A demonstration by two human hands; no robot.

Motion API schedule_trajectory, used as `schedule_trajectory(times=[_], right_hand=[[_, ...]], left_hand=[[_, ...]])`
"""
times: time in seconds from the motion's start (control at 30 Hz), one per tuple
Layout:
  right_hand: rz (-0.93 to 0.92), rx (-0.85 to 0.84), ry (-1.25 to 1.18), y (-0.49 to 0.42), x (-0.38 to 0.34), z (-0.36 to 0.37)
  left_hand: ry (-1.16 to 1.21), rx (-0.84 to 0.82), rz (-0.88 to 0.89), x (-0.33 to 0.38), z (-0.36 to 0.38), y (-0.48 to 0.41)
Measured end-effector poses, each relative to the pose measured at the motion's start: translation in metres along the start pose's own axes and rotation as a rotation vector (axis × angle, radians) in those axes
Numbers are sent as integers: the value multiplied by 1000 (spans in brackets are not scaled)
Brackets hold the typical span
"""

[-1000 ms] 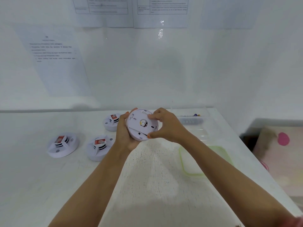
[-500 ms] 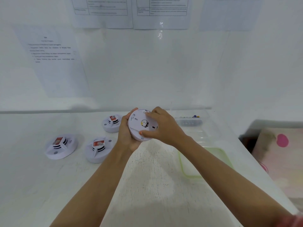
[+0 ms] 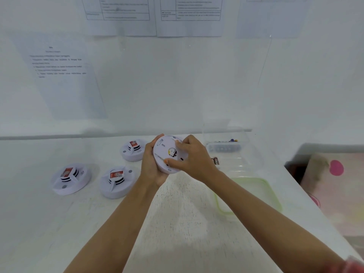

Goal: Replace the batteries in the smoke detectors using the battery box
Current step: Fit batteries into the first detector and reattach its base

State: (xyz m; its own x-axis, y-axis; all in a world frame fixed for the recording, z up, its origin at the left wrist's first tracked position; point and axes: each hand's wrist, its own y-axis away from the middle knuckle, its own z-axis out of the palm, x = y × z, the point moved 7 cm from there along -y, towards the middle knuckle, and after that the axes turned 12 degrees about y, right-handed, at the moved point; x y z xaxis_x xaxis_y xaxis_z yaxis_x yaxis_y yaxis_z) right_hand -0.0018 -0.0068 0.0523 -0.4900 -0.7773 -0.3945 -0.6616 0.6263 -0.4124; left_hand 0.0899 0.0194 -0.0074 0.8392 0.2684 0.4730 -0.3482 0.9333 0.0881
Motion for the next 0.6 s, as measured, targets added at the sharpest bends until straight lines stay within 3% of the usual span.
schedule_trajectory(times=[0.3, 0.43, 0.6], right_hand=[[88, 72, -53, 7, 5, 7], [89, -93, -50, 5, 7, 14], [39, -347, -271, 0, 10, 24]], left_hand=[[25, 93, -2, -6, -12, -1], [14, 114, 19, -3, -12, 2], [-158, 159, 41, 4, 15, 7]])
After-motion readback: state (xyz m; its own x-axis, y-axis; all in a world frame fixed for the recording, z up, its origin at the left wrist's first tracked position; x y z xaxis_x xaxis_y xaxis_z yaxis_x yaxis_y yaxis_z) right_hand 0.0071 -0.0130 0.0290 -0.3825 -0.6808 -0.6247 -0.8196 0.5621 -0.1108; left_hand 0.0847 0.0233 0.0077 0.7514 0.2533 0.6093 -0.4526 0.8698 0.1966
